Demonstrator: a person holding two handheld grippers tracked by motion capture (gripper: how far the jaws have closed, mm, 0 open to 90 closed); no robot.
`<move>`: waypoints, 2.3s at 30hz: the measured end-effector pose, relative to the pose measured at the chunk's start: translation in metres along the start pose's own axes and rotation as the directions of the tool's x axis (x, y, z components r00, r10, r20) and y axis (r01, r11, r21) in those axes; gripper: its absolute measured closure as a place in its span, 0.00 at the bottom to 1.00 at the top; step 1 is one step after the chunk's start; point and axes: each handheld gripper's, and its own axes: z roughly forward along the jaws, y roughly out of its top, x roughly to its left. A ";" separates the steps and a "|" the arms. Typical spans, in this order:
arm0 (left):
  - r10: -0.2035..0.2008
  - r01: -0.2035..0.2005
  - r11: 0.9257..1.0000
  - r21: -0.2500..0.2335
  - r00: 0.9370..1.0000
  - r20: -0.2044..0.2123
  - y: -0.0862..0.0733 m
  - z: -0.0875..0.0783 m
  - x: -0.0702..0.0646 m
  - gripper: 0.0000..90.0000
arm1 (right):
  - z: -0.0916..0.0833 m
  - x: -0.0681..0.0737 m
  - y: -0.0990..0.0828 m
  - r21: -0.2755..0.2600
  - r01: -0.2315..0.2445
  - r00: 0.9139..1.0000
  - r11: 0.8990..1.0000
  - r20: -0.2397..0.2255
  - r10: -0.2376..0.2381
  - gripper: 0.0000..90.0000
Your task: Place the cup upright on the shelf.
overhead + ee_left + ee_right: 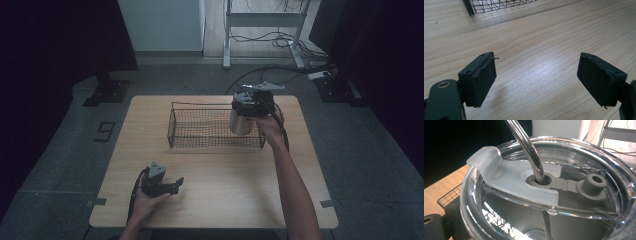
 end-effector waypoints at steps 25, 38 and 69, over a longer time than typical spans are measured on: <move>-0.001 0.001 1.000 -0.004 1.000 0.001 0.000 -0.002 0.001 0.18 | 0.031 -0.013 -0.016 0.036 -0.023 0.999 0.999 0.048 0.021 0.04; -0.005 0.005 1.000 -0.002 1.000 0.004 -0.001 -0.003 0.002 0.18 | 0.047 -0.010 -0.028 0.087 -0.004 0.998 0.996 0.069 -0.002 0.04; 0.001 -0.001 1.000 0.002 1.000 0.011 -0.001 -0.002 0.001 0.18 | 0.060 -0.012 -0.053 0.129 0.000 0.995 0.992 0.100 -0.013 0.04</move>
